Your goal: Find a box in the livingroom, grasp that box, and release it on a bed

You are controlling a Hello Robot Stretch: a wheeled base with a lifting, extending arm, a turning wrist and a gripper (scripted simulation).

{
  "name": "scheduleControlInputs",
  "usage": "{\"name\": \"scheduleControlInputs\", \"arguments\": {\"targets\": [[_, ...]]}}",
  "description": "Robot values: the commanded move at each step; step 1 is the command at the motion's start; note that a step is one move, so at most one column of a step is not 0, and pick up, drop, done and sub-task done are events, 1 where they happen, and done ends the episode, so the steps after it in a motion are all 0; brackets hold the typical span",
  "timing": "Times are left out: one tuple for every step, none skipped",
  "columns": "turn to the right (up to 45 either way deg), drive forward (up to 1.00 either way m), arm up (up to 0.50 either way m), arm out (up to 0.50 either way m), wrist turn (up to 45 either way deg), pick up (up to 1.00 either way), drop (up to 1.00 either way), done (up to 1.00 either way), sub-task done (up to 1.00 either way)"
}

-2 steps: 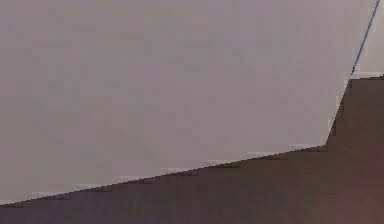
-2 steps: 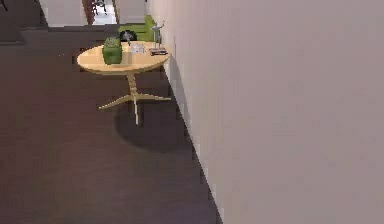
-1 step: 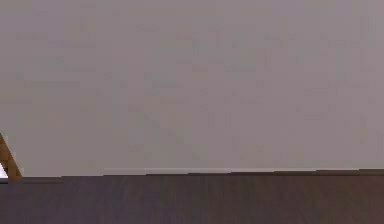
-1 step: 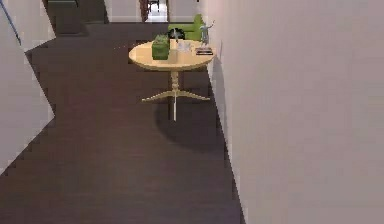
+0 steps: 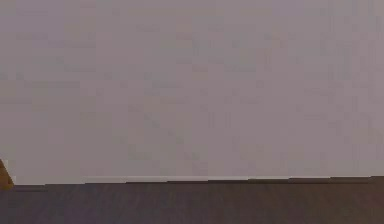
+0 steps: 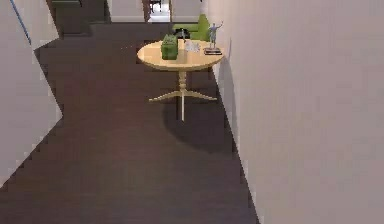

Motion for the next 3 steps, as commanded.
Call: {"name": "scheduleControlInputs", "arguments": {"targets": [[45.0,0.0,0.0,0.0,0.0,0.0,0.0,0.0,0.0],[39.0,0.0,0.0,0.0,0.0,0.0,0.0,0.0,0.0],[0.0,1.0,0.0,0.0,0.0,0.0,0.0,0.0,0.0]]}}
